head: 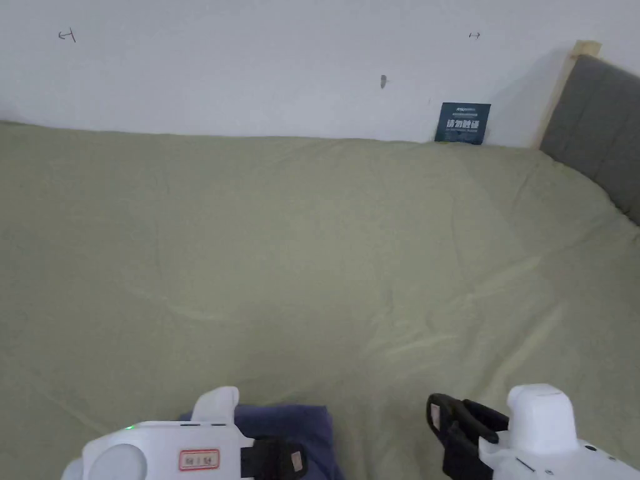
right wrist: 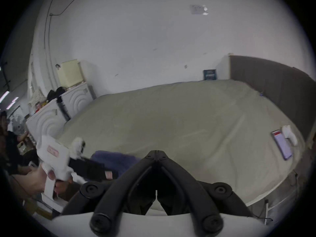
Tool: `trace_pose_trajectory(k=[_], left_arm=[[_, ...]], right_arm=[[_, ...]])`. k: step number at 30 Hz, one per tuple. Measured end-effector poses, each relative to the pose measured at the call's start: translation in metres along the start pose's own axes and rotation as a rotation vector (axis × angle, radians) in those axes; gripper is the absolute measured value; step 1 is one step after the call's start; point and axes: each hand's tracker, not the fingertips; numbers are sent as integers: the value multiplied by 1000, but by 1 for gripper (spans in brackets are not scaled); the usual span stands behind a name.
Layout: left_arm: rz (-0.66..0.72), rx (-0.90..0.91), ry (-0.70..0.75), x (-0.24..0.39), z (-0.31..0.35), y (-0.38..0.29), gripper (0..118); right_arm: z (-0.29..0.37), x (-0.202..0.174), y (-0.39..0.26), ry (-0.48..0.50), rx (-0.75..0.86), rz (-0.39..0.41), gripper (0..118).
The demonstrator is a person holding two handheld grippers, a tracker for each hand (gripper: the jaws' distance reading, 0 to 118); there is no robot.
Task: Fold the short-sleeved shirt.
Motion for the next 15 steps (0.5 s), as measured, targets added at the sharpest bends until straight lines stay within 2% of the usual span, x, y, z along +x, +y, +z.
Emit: trace_pose_trajectory(k=[3, 9, 13, 15], left_arm=[[2, 79, 26, -8, 48, 5, 0], [28, 137, 132, -47, 103, 4, 0], [87, 117, 134, -81, 105, 6, 0], [112, 106, 161, -97, 99, 7, 0]], right_arm=[[-37, -15, -4, 207, -113, -76, 1], [-131, -28, -30, 519, -337, -249, 1], [-182, -18, -58, 762, -511, -494, 1], [-202, -10, -77, 766, -559, -570, 1]])
